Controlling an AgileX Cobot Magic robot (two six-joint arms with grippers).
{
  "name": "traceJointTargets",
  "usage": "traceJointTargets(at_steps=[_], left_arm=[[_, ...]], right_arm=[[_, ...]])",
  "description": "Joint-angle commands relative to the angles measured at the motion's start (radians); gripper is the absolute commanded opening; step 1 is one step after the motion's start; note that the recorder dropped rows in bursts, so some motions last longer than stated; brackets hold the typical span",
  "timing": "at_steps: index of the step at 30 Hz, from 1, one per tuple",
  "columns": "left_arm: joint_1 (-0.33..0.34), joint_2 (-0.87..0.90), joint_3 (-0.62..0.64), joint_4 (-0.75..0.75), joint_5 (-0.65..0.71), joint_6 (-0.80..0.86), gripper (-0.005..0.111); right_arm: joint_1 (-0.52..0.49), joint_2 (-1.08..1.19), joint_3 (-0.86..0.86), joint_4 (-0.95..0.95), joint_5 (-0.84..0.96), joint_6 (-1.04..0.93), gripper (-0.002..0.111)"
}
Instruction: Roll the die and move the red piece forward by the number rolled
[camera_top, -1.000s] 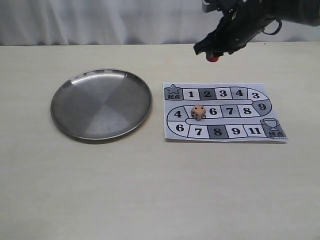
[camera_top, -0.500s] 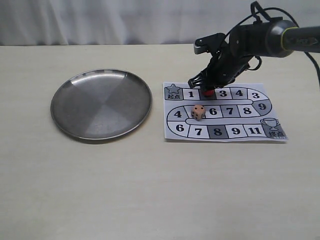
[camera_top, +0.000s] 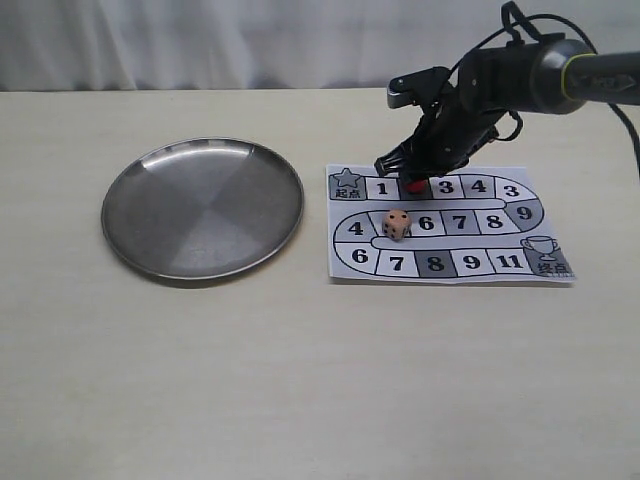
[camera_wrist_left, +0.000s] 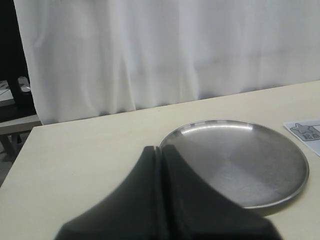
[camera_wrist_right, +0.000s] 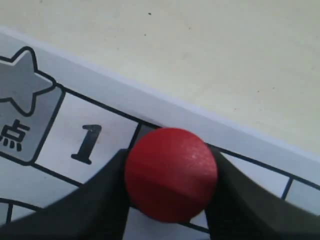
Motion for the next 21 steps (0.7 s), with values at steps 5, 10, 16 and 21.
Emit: traceJointTargets(at_steps=[5, 10, 16, 21], left_arm=[[-0.002, -0.001, 0.002, -0.004, -0.009, -0.001, 0.0], [-0.002, -0.001, 0.002, -0.004, -0.009, -0.001, 0.0], [-0.002, -0.001, 0.002, -0.004, -0.009, -0.001, 0.0], [-0.002, -0.001, 0.002, -0.004, -0.009, -0.001, 0.0]], right_arm=[[0.003, 0.015, 0.01, 0.006, 0.101, 0.001, 0.004], [0.003, 0.015, 0.01, -0.043, 0.101, 0.08, 0.02], [0.003, -0.022, 0.003, -0.023, 0.088, 0.099, 0.062], [0.003, -0.147, 0.003, -0.009, 0.065, 0.088, 0.074]])
